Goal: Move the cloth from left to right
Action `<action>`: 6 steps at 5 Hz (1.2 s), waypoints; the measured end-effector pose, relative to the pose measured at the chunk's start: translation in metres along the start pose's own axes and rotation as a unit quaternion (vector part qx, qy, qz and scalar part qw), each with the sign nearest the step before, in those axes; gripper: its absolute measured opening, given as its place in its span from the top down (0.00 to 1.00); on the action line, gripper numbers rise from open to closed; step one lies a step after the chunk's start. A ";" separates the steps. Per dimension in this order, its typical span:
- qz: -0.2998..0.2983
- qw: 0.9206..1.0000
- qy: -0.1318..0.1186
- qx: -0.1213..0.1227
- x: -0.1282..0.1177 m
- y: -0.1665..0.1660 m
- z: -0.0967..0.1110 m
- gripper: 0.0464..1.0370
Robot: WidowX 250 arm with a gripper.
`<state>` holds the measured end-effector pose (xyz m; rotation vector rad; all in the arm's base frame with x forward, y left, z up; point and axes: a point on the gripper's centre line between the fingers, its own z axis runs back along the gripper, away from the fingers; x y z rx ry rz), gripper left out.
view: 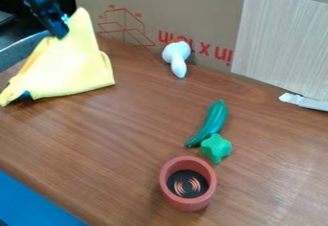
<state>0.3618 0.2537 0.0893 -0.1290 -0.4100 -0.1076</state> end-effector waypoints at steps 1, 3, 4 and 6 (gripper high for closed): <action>-0.007 1.000 -0.014 -0.005 -0.003 -0.017 0.020 1.00; -0.068 0.997 -0.023 -0.006 -0.034 -0.059 0.031 1.00; -0.111 0.993 -0.023 -0.013 -0.061 -0.089 0.034 1.00; -0.144 0.988 -0.037 -0.028 -0.088 -0.120 0.052 1.00</action>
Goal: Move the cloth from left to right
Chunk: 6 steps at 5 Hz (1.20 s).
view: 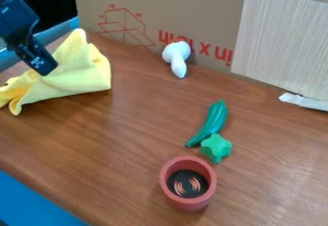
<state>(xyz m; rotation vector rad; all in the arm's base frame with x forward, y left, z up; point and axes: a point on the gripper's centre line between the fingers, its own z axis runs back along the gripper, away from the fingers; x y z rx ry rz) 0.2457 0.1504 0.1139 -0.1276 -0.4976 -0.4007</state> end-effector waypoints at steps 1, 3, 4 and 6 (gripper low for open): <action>-0.015 1.000 0.001 -0.002 -0.009 -0.016 0.002 1.00; -0.064 0.998 0.021 -0.007 -0.034 -0.045 -0.005 0.82; -0.084 0.996 0.023 -0.004 -0.046 -0.057 -0.005 0.56; -0.113 0.993 0.019 -0.014 -0.049 -0.077 0.008 0.04</action>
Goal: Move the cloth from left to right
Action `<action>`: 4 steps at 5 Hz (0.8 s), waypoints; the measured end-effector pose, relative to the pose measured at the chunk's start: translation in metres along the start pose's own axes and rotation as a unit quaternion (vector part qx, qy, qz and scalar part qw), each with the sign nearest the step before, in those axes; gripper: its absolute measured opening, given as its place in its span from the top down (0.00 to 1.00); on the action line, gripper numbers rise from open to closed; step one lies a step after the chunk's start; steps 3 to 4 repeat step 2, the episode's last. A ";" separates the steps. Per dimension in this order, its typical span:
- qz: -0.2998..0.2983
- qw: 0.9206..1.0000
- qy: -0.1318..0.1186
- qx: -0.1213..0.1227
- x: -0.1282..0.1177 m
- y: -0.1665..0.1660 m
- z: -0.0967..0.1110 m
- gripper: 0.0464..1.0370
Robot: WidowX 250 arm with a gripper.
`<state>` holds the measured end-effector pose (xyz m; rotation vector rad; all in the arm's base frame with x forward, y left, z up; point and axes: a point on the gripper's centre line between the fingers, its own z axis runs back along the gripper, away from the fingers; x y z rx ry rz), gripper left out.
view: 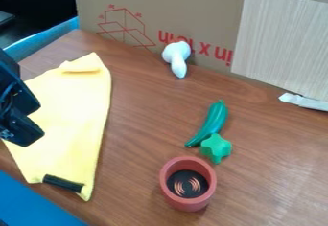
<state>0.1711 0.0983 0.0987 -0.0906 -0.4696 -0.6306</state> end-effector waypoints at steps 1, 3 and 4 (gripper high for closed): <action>0.054 0.999 0.008 0.001 0.004 0.013 0.012 0.04; 0.153 0.986 0.064 0.001 0.010 0.048 0.017 0.04; 0.153 0.986 0.064 0.001 0.010 0.048 0.017 0.04</action>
